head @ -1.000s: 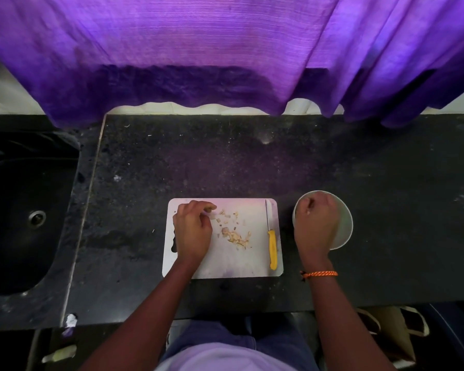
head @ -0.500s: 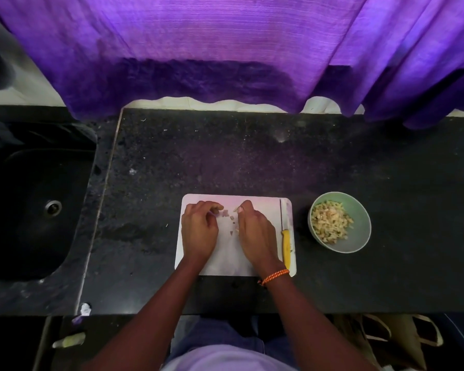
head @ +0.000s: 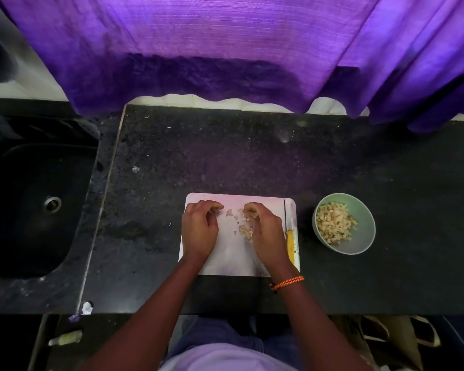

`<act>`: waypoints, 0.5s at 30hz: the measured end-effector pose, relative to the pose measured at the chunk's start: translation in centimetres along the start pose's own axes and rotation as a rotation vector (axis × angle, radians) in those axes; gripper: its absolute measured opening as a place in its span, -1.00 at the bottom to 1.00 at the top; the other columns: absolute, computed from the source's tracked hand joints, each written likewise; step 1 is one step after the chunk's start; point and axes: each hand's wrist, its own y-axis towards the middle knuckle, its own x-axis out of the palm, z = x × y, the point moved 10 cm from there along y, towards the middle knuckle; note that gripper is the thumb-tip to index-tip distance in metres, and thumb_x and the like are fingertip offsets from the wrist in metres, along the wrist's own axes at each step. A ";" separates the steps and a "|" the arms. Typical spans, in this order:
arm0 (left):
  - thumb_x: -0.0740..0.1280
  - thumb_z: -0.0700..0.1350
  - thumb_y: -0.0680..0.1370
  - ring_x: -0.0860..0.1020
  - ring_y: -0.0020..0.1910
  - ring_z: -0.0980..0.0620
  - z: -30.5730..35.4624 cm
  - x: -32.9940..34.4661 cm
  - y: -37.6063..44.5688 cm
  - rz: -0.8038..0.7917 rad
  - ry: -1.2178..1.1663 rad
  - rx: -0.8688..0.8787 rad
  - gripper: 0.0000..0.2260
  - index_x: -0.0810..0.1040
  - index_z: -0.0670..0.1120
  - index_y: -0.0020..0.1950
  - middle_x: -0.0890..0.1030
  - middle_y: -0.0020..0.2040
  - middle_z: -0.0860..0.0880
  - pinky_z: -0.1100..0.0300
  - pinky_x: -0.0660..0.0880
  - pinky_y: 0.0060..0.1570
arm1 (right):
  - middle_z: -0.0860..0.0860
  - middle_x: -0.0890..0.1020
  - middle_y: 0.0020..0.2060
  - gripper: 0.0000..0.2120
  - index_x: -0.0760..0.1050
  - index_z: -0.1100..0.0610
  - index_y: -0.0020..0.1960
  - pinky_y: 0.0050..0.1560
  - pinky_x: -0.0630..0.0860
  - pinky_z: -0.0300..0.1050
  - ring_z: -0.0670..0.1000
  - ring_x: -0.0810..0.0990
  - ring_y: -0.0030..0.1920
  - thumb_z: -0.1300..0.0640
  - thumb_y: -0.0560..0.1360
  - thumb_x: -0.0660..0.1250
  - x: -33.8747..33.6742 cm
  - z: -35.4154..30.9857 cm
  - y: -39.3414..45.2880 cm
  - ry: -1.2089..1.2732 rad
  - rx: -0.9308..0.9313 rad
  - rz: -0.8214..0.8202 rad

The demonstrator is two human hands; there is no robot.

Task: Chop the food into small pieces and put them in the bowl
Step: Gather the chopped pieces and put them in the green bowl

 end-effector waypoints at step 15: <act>0.28 -0.45 0.49 0.53 0.03 0.08 -0.3 0.3 0.4 -0.034 -0.013 0.010 -0.61 0.74 -0.02 0.02 0.72 -0.02 0.11 0.10 0.54 0.08 | -0.02 0.68 0.04 -0.79 0.67 0.09 0.06 0.10 0.60 -0.22 -0.08 0.60 0.04 0.34 0.54 0.38 0.1 -0.4 1.4 -0.205 -0.058 0.018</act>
